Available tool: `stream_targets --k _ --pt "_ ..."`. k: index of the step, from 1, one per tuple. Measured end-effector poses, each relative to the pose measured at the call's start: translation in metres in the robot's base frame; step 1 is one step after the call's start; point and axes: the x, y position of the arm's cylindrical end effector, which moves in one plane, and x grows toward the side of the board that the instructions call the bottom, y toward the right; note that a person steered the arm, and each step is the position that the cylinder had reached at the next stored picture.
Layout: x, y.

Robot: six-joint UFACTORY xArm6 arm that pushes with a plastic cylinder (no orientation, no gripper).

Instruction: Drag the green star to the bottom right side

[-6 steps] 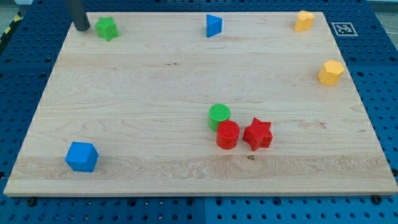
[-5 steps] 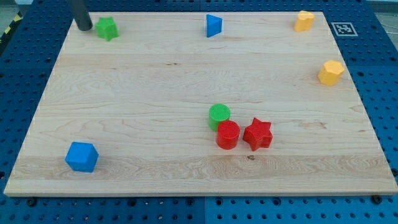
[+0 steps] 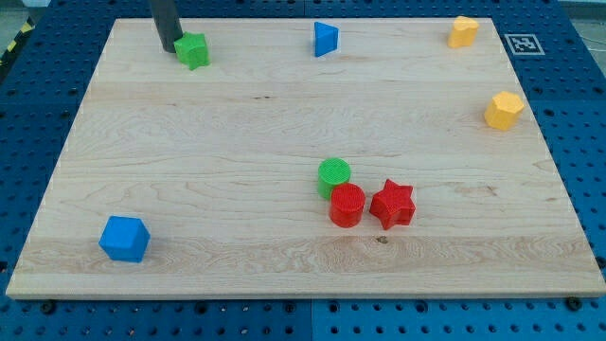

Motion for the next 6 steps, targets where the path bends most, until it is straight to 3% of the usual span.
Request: stream_targets --k 3,6 --pt "0.001 0.055" --pt "0.01 0.072"
